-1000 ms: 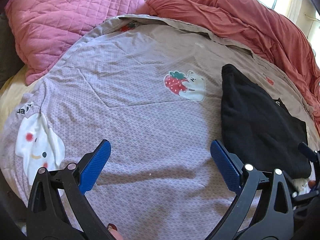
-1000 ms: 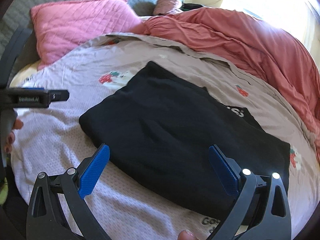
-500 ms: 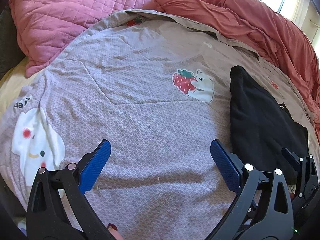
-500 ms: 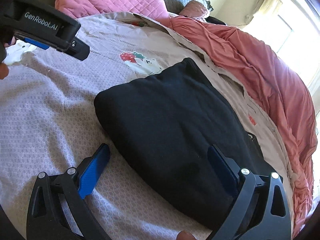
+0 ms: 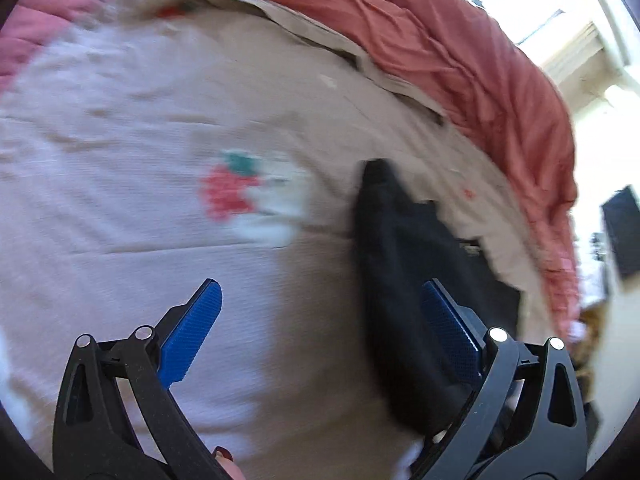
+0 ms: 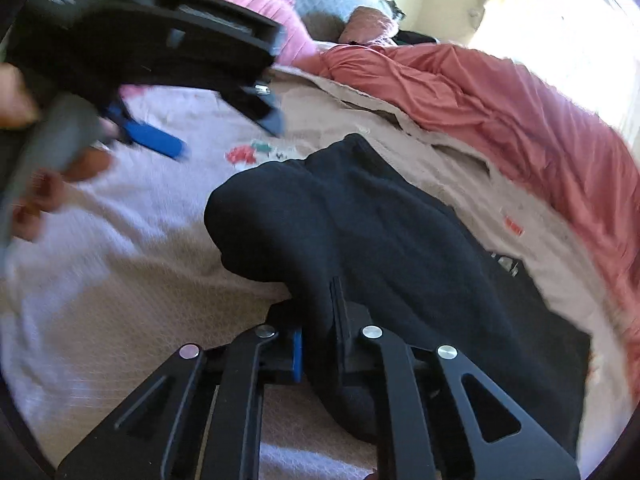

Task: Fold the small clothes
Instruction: 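Grasp the black sweatshirt edge with the right tool and lift it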

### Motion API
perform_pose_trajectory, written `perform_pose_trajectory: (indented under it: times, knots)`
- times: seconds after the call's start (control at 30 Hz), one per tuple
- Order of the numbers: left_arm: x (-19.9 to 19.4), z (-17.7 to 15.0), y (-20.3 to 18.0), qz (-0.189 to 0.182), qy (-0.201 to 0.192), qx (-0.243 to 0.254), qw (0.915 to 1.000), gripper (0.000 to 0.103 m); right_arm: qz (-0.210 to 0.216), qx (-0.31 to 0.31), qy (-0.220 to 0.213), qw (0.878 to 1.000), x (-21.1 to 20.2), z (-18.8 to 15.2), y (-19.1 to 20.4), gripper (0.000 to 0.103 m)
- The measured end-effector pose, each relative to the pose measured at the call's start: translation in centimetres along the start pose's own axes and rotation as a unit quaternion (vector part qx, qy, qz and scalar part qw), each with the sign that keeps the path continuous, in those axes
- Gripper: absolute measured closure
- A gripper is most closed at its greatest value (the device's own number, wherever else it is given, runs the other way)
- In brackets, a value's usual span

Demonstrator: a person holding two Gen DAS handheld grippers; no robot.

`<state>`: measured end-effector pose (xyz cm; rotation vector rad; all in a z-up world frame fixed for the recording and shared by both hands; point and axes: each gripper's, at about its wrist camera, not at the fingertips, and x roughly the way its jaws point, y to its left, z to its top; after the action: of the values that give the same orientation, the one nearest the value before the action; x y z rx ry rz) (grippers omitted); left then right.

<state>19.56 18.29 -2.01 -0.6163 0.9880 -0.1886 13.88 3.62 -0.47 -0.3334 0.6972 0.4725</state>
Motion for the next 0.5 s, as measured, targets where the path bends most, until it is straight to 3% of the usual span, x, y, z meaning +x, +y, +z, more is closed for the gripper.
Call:
perform_pose_trajectory:
  times: [0.13,0.27,0.3,0.33,0.4,0.5]
  knots:
    - [3.6,1.4,-1.4,-0.053,0.053,-0.014,0.997,0.01,0.029,0.042,-0.009,0.999,-0.8,0.0,-1.6,0.094]
    - [7.0,1.3,-2.8,-0.026,0.102,-0.001,0.9944,0.018,0.03,0.043,-0.02,0.998,-1.6,-0.1,-1.9,0.094]
    - [7.5,1.2,-3.2,-0.026,0.107,0.002,0.9939,0.029,0.03,0.044,-0.022,0.998,-1.8,-0.3,-1.9,0.094]
    - [7.9,1.0,-3.6,-0.024,0.109,0.004,0.9937,0.05,0.031,0.046,-0.023,0.998,-1.9,-0.4,-1.9,0.094]
    - [8.7,0.7,-4.6,-0.032,0.116,0.002,0.9927,0.079,0.031,0.052,-0.026,0.998,-2.2,-0.5,-2.1,0.094]
    - [8.8,1.0,-6.0,-0.016,0.106,0.015,0.9941,0.086,0.028,0.067,-0.036,0.997,-3.0,-0.8,-2.9,0.095]
